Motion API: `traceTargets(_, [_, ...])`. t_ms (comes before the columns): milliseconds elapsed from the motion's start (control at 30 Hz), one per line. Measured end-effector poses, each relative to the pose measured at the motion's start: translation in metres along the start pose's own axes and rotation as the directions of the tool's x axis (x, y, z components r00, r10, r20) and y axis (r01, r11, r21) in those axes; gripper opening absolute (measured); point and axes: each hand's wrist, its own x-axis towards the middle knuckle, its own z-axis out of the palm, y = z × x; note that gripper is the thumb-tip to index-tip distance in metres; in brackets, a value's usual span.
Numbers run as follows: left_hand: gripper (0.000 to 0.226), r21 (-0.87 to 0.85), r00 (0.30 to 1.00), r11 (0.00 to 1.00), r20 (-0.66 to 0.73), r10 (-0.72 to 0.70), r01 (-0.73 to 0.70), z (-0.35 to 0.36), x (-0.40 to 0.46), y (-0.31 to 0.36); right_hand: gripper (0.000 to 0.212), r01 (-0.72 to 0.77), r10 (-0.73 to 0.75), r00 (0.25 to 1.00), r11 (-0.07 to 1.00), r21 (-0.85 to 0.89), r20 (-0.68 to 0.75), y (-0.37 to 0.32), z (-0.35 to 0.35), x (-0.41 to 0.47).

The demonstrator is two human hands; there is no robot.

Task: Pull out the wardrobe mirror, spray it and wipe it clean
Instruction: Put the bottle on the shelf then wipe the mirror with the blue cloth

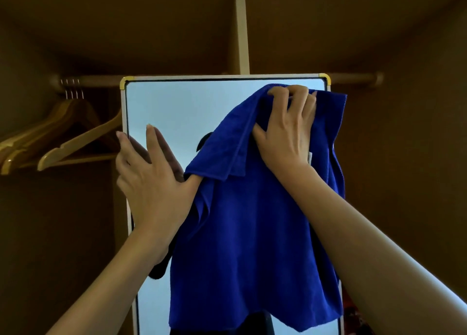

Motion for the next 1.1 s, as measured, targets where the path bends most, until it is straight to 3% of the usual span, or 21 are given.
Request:
traceTargets(167, [0.101,0.011,1.0,1.0,-0.004,0.002,-0.002,0.001,0.001,0.0,0.037,0.056,-0.056,0.998,0.998,0.033,0.001,0.005,-0.006,-0.006])
traceTargets(300, [0.101,0.004,1.0,1.0,-0.006,0.011,-0.011,0.001,0.0,0.0,0.045,0.107,-0.104,0.992,0.993,-0.048,0.065,0.012,-0.015,-0.021])
traceTargets(567, [0.101,-0.017,1.0,1.0,-0.004,0.021,-0.021,-0.001,-0.001,0.0,0.063,-0.013,0.016,0.981,1.0,-0.014,0.193,-0.001,-0.023,-0.027])
traceTargets(667, [0.101,-0.021,0.999,0.999,-0.005,0.033,-0.033,-0.002,-0.001,-0.002,0.073,-0.019,0.037,0.977,0.996,-0.09,0.211,-0.003,-0.02,-0.025])
traceTargets(867, [0.102,-0.027,0.999,0.998,0.001,0.048,-0.048,-0.003,-0.001,-0.004,0.075,-0.014,0.076,0.962,0.972,-0.233,0.263,0.0,-0.019,-0.024])
traceTargets(1100, [0.107,-0.045,0.998,0.997,0.004,0.058,-0.057,-0.004,-0.003,-0.004,0.072,-0.009,0.08,0.949,0.973,-0.23,0.303,0.002,-0.018,-0.031])
